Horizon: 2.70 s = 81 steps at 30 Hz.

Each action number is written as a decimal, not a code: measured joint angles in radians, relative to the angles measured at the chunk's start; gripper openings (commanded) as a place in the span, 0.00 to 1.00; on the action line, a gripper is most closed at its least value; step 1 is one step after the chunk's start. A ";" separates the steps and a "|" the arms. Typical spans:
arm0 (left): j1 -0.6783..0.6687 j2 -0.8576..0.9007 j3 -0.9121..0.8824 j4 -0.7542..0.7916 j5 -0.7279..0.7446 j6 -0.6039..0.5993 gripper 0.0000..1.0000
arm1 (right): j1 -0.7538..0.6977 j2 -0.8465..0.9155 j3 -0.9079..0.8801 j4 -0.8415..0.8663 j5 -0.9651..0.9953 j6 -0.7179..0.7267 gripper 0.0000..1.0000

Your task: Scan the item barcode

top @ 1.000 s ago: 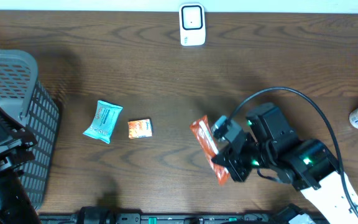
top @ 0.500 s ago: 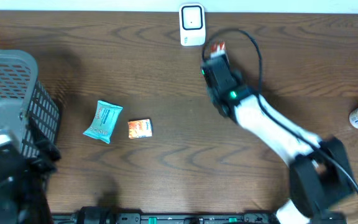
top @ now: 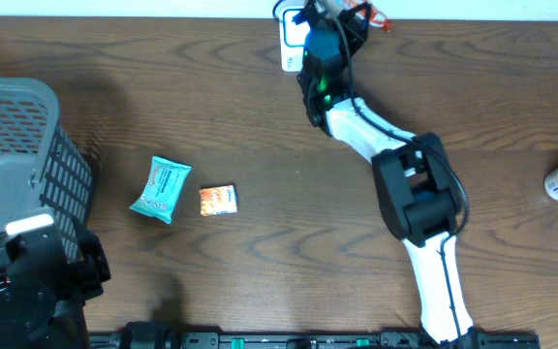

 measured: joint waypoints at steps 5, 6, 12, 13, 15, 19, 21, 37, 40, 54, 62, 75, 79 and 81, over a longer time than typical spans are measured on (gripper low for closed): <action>0.000 0.000 0.000 -0.138 0.000 0.000 0.83 | 0.000 0.094 0.000 0.040 0.006 -0.265 0.01; 0.000 0.000 0.000 -0.152 0.000 0.000 0.83 | 0.000 0.105 0.000 0.066 0.004 -0.298 0.01; 0.000 0.000 0.000 -0.271 0.000 0.000 0.83 | 0.021 0.109 0.002 0.112 -0.019 -0.399 0.01; 0.000 0.000 0.000 -0.282 0.000 0.000 0.83 | 0.027 0.109 0.002 0.108 -0.024 -0.406 0.01; 0.000 0.000 0.000 -0.300 0.000 0.000 0.84 | 0.042 0.109 0.002 0.094 -0.041 -0.425 0.01; 0.000 0.000 0.000 -0.304 0.000 0.000 0.83 | 0.060 0.113 0.003 0.086 -0.069 -0.456 0.01; 0.000 0.000 0.000 -0.304 0.000 0.000 0.83 | 0.064 0.132 0.008 0.061 -0.065 -0.461 0.01; 0.000 0.000 0.000 -0.305 0.000 0.000 0.83 | 0.098 0.264 0.022 0.004 -0.011 -0.454 0.01; 0.000 0.000 0.000 -0.305 0.000 0.000 0.83 | 0.107 0.264 0.022 0.021 -0.012 -0.472 0.01; 0.000 0.000 0.001 -0.306 0.000 0.000 0.83 | 0.123 -0.131 0.007 -0.549 -0.020 -0.289 0.01; 0.000 0.000 0.001 -0.307 0.000 0.000 0.84 | 0.029 -0.406 0.017 -0.814 -0.035 -0.073 0.01; 0.000 0.000 0.001 -0.307 0.000 0.000 0.83 | -0.067 -0.384 0.011 -0.632 0.017 -0.006 0.01; 0.000 0.000 0.001 -0.306 0.000 0.000 0.83 | -0.173 -0.370 0.023 -1.085 0.037 0.261 0.01; 0.000 0.000 0.001 -0.307 0.000 0.000 0.83 | -0.265 -0.357 0.016 -1.296 0.023 0.423 0.01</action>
